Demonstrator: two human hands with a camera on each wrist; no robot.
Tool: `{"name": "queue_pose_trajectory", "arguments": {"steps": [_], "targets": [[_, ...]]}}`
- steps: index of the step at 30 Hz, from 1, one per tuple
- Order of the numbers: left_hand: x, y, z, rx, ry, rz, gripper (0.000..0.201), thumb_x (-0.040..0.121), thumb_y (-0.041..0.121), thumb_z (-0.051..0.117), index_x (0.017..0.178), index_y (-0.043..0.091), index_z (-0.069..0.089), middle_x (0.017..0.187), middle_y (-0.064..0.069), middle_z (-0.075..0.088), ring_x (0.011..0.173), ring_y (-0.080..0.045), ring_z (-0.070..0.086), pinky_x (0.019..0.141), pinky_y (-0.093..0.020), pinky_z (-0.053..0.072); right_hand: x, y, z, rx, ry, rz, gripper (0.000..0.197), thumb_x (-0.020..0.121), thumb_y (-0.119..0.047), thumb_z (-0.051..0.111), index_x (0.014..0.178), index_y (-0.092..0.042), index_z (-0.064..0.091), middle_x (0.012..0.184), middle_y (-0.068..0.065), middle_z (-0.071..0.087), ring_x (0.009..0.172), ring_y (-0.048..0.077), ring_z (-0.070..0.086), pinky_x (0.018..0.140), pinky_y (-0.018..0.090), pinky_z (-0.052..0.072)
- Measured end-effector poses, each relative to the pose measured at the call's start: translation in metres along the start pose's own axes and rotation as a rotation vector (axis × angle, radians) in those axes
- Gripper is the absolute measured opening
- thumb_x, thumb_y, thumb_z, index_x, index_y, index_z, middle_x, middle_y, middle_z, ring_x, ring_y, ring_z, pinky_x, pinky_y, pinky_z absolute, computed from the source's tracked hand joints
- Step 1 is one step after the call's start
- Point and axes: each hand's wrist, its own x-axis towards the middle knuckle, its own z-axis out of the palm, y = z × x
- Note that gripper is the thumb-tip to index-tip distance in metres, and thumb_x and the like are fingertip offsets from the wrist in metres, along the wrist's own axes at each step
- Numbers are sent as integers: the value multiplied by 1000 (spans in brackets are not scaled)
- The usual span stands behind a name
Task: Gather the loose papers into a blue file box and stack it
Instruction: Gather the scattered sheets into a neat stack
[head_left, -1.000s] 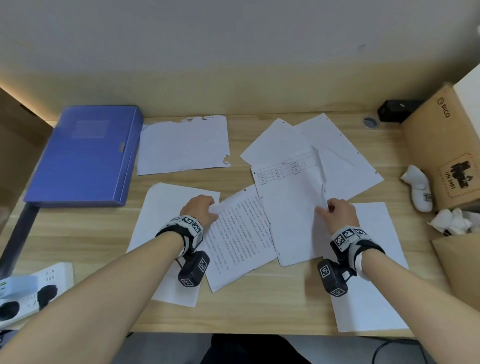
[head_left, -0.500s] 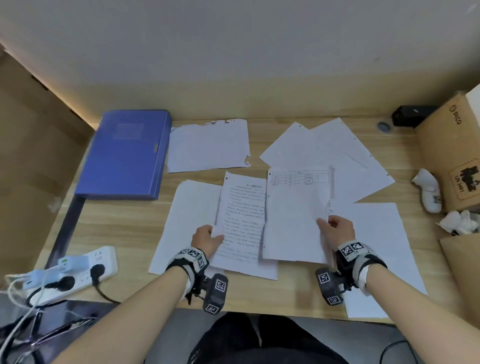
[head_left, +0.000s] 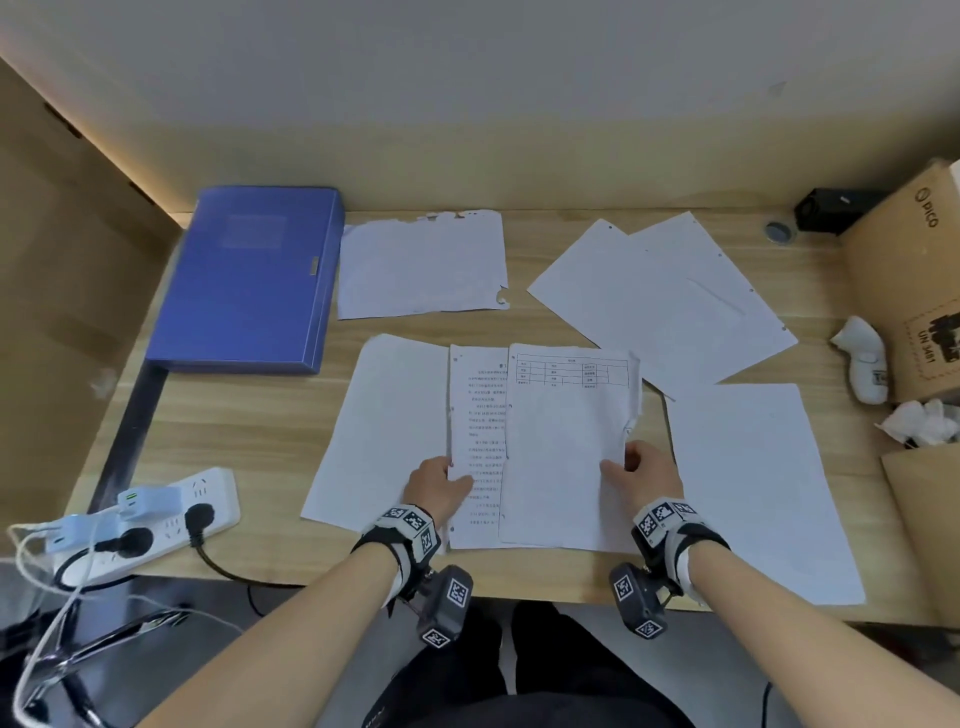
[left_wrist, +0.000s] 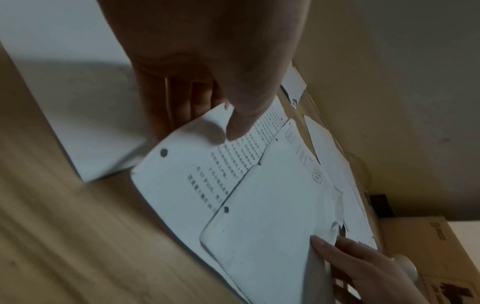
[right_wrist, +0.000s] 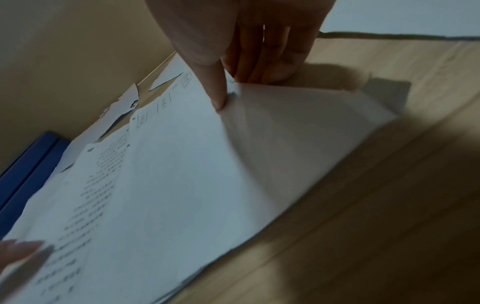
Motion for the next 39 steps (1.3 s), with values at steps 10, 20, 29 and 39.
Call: {"name": "queue_pose_trajectory", "arguments": {"steps": [10,20,29,39], "targets": [[20,-48,-86,267,414,-142,101,64,39,85,144,13,29,142,-15,38,130,-35,36,105,-45,37,-3,-6,7,40,78,37,37,67,-21,78,95,-14,55,78,1,60,65,16,57,54,23,38],[47,-57,-133,-285,352,-208,22,83,9,54,102,3,66,102,-16,71,81,-32,65,73,-37,54,-2,-17,31,-5,11,19,45,64,-31,77,102,-22,53,100,3,60,79,17,62,70,32,52],[10,79,-109,-123,714,517,9,90,10,59,98,10,63,99,-4,62,87,-22,58,73,-29,43,22,33,-72,24,272,152,37,80,-29,64,114,-16,61,120,6,57,106,27,59,86,37,48],[-8,116,28,599,232,886,25,74,0,65,92,17,60,96,1,59,86,-22,56,54,-30,40,53,126,-144,-153,294,449,87,64,-36,78,134,0,40,134,20,46,128,37,43,96,49,44]]}}
